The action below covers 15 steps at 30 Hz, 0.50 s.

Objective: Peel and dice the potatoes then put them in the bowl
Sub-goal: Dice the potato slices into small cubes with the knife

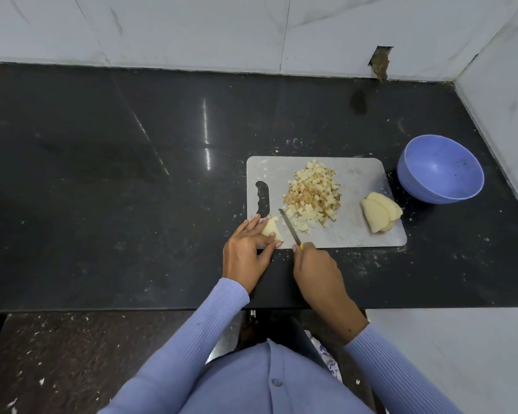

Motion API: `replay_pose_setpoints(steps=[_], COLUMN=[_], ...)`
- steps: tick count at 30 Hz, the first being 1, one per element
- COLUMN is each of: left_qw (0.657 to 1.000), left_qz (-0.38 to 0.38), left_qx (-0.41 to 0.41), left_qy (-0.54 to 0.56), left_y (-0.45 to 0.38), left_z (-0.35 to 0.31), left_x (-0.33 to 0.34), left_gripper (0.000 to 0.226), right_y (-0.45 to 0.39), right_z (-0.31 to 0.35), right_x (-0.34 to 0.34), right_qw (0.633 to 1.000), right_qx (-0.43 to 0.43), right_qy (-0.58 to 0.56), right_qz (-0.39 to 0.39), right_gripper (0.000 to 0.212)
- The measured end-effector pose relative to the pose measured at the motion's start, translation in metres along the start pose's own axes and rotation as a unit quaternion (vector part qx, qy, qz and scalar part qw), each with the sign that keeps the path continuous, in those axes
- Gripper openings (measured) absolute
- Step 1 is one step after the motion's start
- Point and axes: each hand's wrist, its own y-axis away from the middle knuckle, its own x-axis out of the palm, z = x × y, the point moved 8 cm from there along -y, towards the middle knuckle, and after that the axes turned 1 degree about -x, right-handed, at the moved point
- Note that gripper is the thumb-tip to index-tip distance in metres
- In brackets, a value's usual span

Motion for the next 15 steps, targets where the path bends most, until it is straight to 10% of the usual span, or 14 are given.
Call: replay_pose_setpoints(steps=[15], left_qw=[1.0], left_qz=[0.004], left_qx=[0.002], left_qy=[0.011], left_y=[-0.0014], left_z=[-0.0034], left_x=[0.0037], left_gripper=[0.015], right_y=[0.0024], right_z=[-0.0091], right_x=[0.0024], right_qw=[1.0], right_qx=[-0.008], right_qy=[-0.011], right_qz=[0.009], right_gripper=[0.039])
